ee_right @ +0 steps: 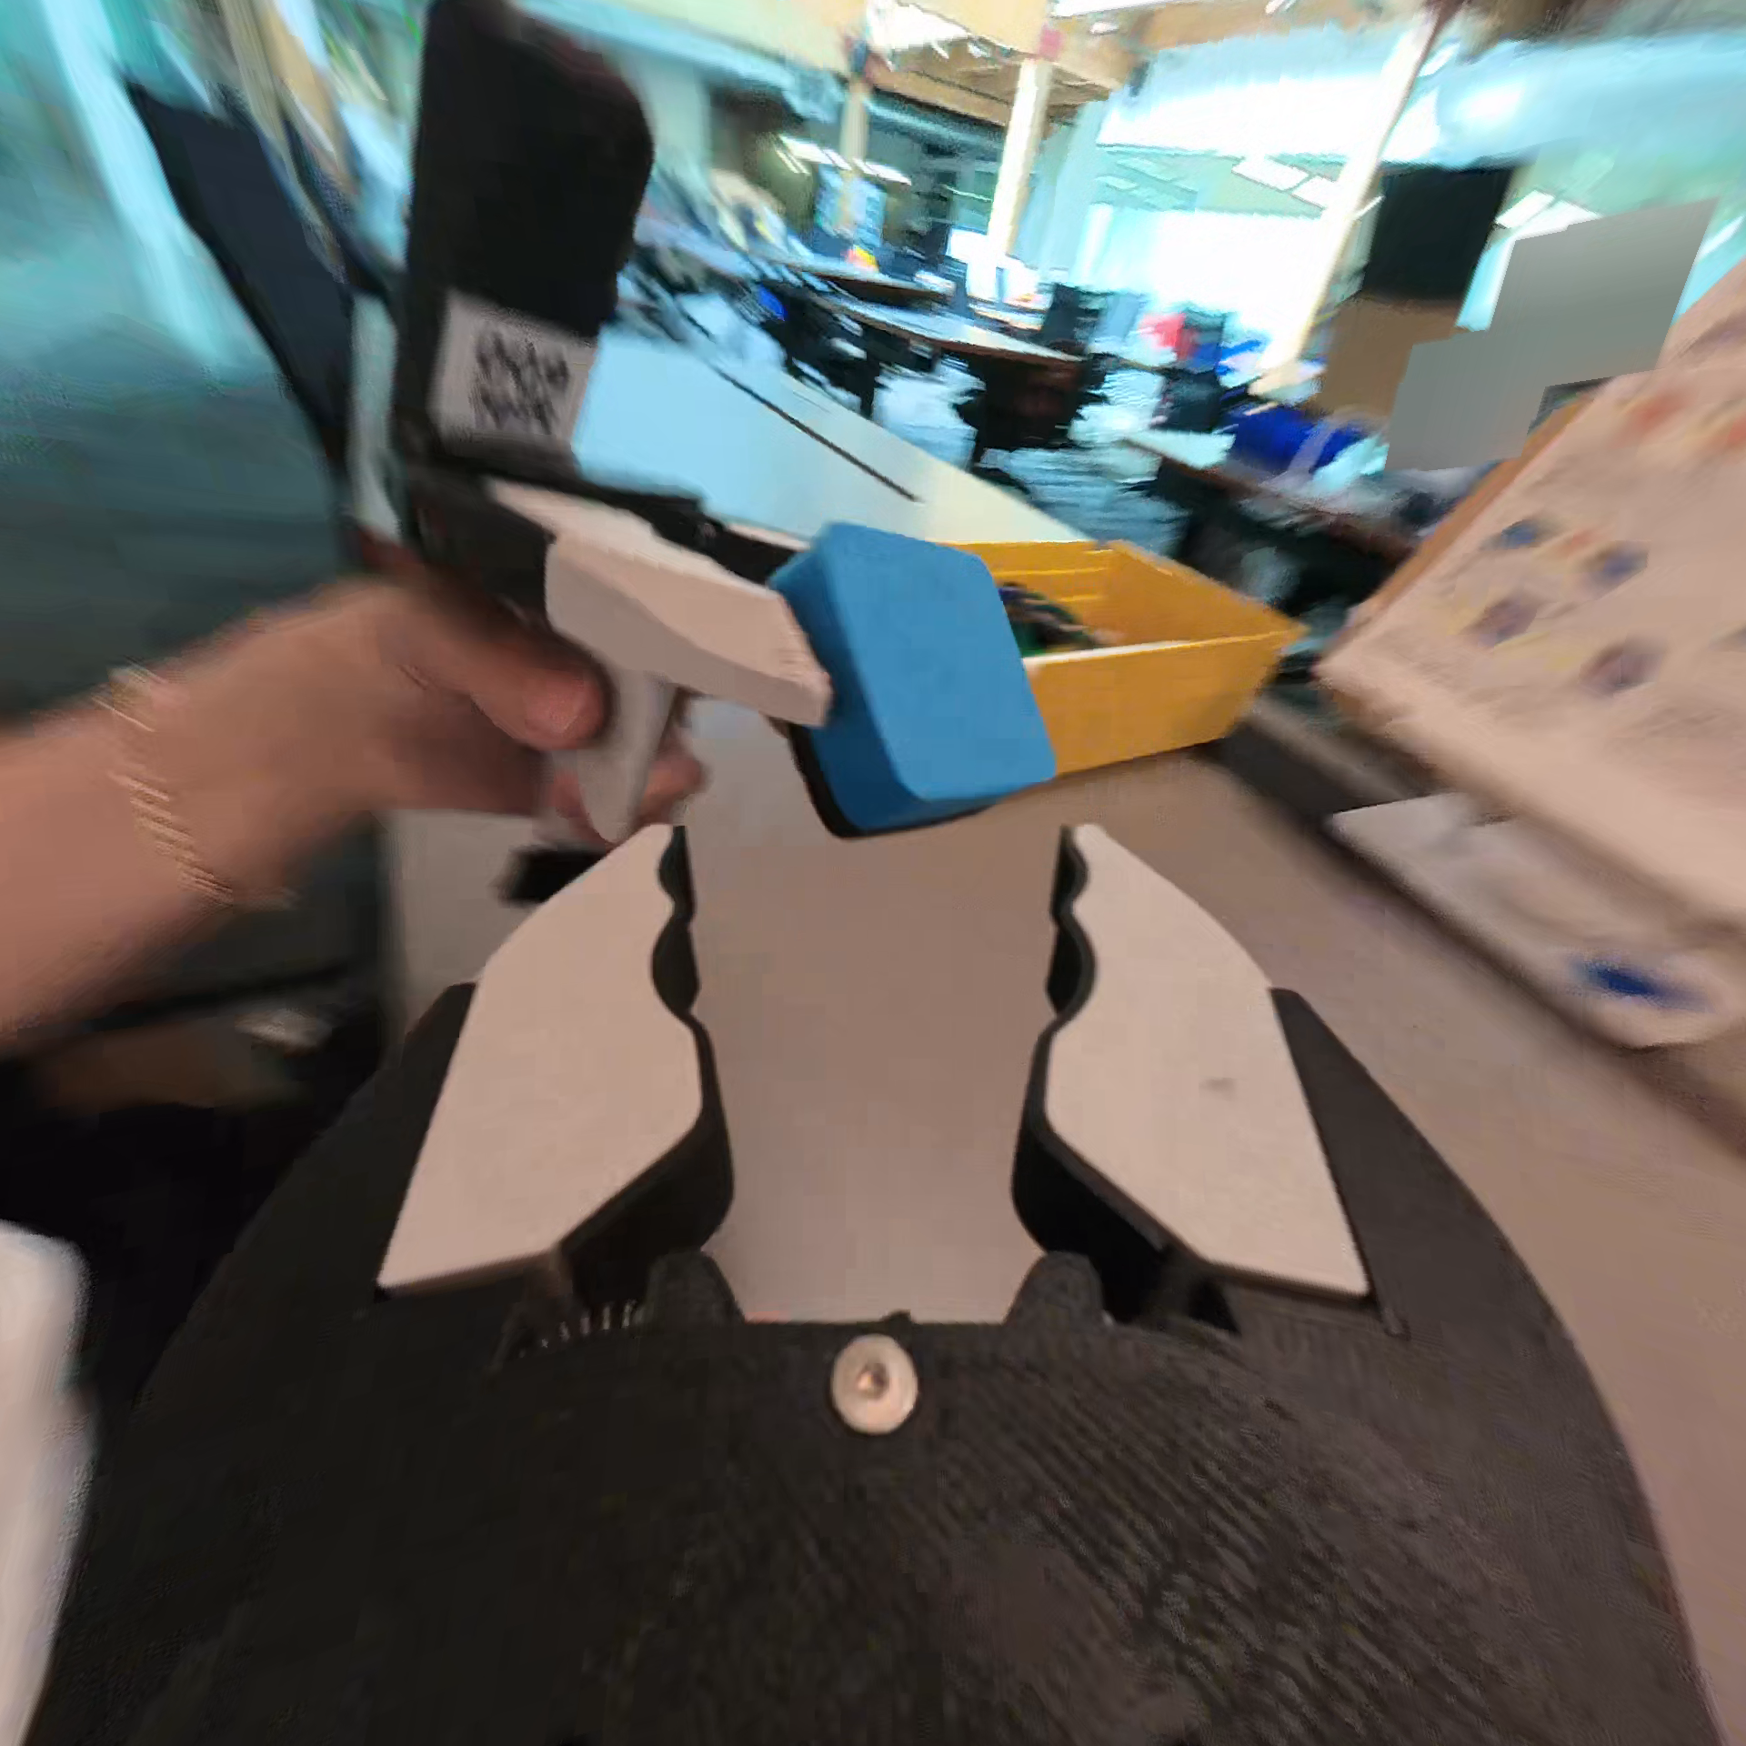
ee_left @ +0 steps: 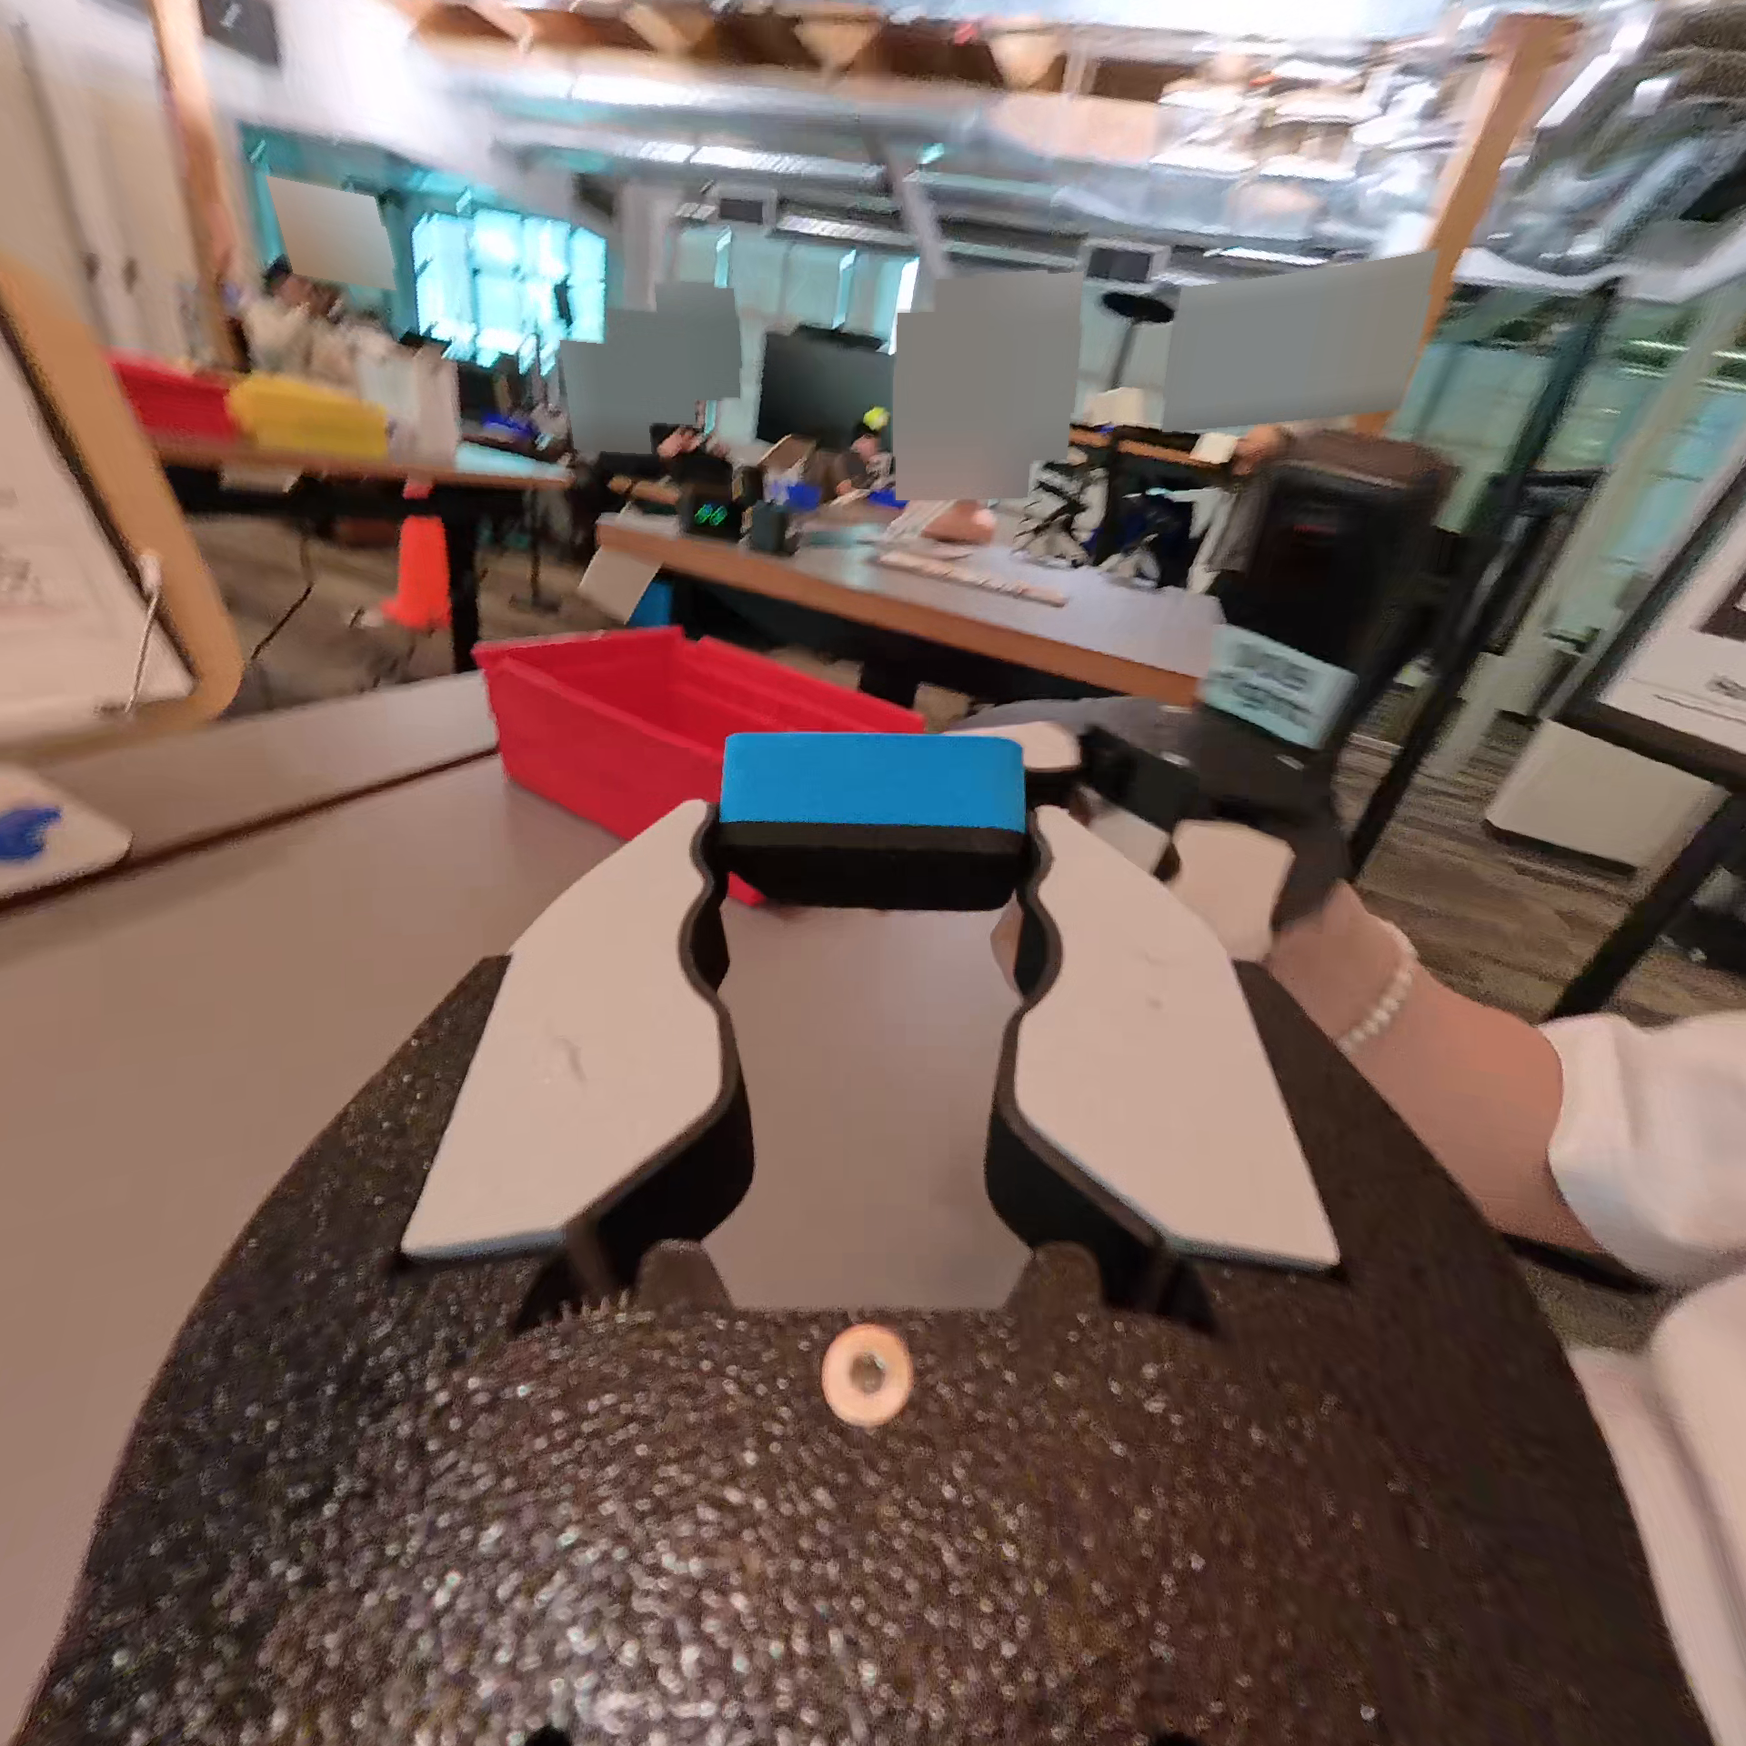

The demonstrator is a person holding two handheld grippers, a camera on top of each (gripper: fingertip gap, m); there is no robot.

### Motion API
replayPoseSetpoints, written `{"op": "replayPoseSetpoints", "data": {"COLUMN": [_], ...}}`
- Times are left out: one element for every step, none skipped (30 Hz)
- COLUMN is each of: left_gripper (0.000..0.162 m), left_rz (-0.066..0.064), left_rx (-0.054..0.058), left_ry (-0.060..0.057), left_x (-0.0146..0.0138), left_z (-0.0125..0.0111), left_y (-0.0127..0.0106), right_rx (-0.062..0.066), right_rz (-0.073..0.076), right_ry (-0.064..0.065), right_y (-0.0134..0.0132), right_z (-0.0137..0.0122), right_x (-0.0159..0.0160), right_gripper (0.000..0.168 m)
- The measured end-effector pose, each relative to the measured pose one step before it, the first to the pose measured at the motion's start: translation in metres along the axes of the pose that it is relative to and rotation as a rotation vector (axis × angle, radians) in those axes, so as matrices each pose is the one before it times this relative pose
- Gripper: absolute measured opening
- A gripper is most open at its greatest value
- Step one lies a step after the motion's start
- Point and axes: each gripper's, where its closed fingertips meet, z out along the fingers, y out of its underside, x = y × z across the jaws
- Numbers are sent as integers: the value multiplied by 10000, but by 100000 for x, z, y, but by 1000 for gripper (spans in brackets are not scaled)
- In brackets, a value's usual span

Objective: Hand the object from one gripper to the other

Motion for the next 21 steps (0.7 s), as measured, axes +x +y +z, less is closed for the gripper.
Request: {"op": "replayPoseSetpoints", "data": {"left_gripper": [58,58,58,58,59,59,59,59,59,59,59,59,59,59,59,59,59,59,58,56,60], "left_rz": [431,512,597,671,687,633,512,353,202,93,38,4,-60,-102,-77,-37,-58,-75,-88,-196,-346], "left_rx": [256,246,212,144,61,21,44,88,136,213,268,303,282,166,82,16,-70,-206,-397,-555,-597], "left_ry": [486,502,382,280,272,233,135,130,193,152,35,20,70,60,-3,-74,-87,-106,-138,-159,-56], "left_x": [443,576,494,392,444,427,337,322,360,272,83,58,128,80,-33,-141,-117,-142,-205,-311,-238], "left_z": [-332,-315,-266,-215,-154,-88,-31,20,51,73,27,5,-5,-6,3,-10,-23,-42,-62,-43,-11], "left_y": [-318,-248,-166,-63,73,151,141,115,52,-47,-137,-177,-150,-1,56,83,169,330,596,790,772], "right_rx": [420,500,430,295,172,101,-43,-124,-23,-11,-55,-22,21,24,112,179,93,33,17,54,124], "right_rz": [1703,1665,1418,1145,943,795,660,533,471,438,325,206,151,102,24,-36,-113,-157,-155,-287,-492], "right_ry": [-869,-874,-888,-817,-594,-433,-320,-374,-466,-396,-332,-255,-140,-75,-89,-5,2,80,143,265,539], "right_y": [-404,-579,-514,-319,-87,92,313,386,250,222,244,194,90,44,-112,-205,-112,-93,-203,-317,-463], "right_z": [-314,-303,-247,-148,8,125,220,289,259,238,190,138,85,35,2,-9,-27,-79,-167,-239,-342], "right_x": [-225,-261,-421,-518,-379,-229,-92,-164,-334,-270,-202,-132,-15,38,-17,70,99,193,251,317,583], "right_gripper": [81,85,86,84,81,79,75,74,73,69,64,60,56,45,30,30,29,29,28,26,25]}}
